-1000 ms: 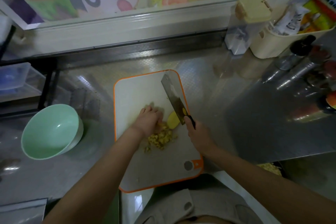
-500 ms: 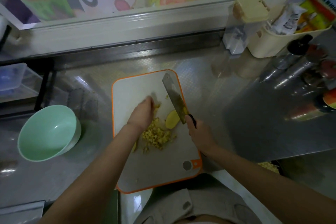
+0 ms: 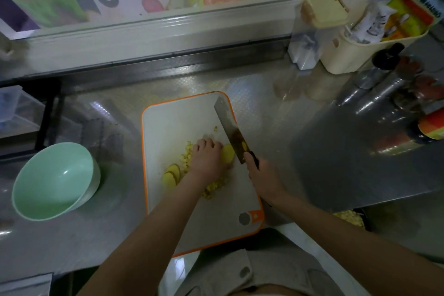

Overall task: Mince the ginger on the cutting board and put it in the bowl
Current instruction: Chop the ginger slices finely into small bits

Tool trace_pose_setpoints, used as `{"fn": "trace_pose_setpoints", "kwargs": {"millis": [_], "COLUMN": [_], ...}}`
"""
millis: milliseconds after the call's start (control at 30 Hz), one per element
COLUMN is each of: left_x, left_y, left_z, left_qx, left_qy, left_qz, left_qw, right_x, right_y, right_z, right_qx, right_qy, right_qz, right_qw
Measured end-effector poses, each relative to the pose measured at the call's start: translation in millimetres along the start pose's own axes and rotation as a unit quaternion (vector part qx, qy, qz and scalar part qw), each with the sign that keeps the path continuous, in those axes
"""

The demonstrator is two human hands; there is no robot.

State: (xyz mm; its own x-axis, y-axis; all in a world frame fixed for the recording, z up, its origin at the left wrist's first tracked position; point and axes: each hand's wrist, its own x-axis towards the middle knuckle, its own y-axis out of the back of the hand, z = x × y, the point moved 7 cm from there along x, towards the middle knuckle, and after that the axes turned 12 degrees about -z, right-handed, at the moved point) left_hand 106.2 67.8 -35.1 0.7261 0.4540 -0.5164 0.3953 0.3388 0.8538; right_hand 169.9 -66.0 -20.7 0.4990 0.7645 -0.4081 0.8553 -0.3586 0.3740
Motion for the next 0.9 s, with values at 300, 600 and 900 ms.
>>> {"fn": "trace_pose_setpoints", "kwargs": {"millis": [300,600,900], "left_x": [-2,-22,-71], "left_y": [2,31,14], "left_z": [15,-27,-94], "left_qx": [-0.086,-0.235,-0.354], "left_qy": [-0.002,0.02,0.102], "left_qz": [0.004,0.14,0.221], "left_qw": [0.996,0.962,0.903], "right_x": [0,0,3], "right_y": [0,-3,-32], "right_z": [3,-8,-22], "right_qx": [-0.006,0.005,0.028], "right_qy": [-0.009,0.012,0.038], "right_qz": [0.008,0.002,-0.033], "right_qw": [1.0,1.0,0.998]}}
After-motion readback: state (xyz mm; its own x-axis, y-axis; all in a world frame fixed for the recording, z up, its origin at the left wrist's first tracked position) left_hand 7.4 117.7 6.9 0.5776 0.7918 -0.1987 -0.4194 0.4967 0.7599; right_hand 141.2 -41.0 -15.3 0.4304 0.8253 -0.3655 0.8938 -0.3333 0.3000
